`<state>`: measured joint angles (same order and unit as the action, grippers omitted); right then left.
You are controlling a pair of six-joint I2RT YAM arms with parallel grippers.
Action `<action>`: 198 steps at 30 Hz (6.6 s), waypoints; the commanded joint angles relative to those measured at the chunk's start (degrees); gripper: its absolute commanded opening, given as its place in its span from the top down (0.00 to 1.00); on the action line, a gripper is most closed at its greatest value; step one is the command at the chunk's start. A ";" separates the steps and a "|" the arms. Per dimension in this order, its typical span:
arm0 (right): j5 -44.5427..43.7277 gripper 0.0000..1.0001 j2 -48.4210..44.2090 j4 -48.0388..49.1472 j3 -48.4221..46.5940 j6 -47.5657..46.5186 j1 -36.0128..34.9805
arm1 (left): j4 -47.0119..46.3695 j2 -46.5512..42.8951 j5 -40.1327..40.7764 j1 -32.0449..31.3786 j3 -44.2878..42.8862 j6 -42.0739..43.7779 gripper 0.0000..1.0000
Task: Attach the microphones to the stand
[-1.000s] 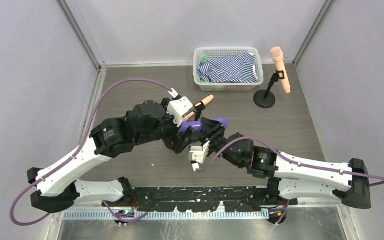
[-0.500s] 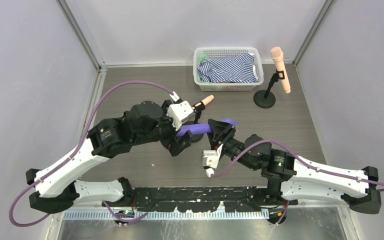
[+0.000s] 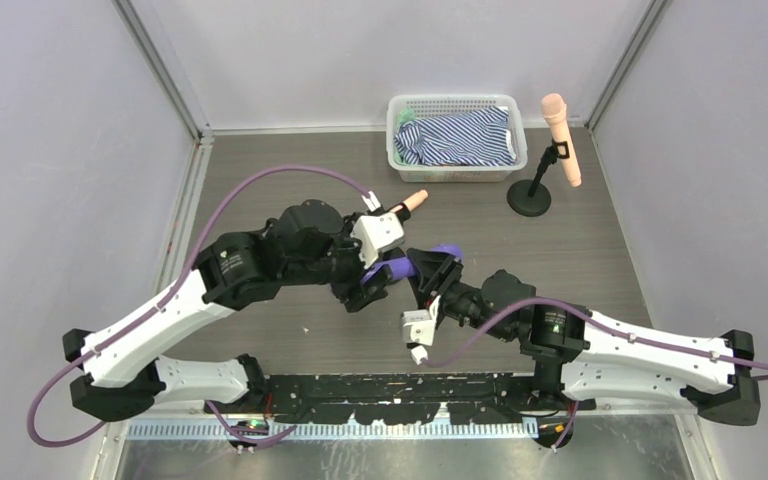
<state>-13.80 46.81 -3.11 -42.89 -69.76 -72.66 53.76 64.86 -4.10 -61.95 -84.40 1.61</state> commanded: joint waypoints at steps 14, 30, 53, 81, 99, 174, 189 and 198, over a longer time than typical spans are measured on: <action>3.16 0.96 1.44 0.90 -4.89 -3.22 -1.25 | 2.37 2.72 -2.94 0.23 -2.44 2.89 0.47; 1.41 0.65 0.20 2.88 -3.68 0.96 -1.34 | 0.99 2.47 -0.66 0.36 0.92 1.58 1.00; -16.28 0.30 -8.64 14.11 0.75 41.10 -1.33 | -19.39 -12.81 14.34 1.66 17.13 -7.50 1.00; -25.91 0.30 12.13 20.85 -5.21 146.90 4.58 | -35.69 -20.40 12.36 1.60 27.68 -14.96 1.00; -16.68 0.80 18.99 28.65 -5.27 144.83 8.13 | -34.70 -21.81 18.39 1.64 30.78 -15.07 0.93; -34.76 0.99 -14.93 -15.92 -2.04 107.02 9.17 | -50.18 -18.11 -4.62 32.84 46.86 -14.56 0.99; -34.38 0.99 -14.34 -16.57 -1.38 107.21 9.12 | -53.50 -12.99 29.46 12.73 51.15 -19.39 1.00; -34.95 0.99 -14.46 -16.35 -0.97 105.86 9.20 | -51.50 -18.58 27.15 12.73 54.85 -20.37 0.47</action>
<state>-48.10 32.71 -21.12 -43.48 36.69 -63.57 -1.39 48.77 22.37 -49.39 -30.96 -17.41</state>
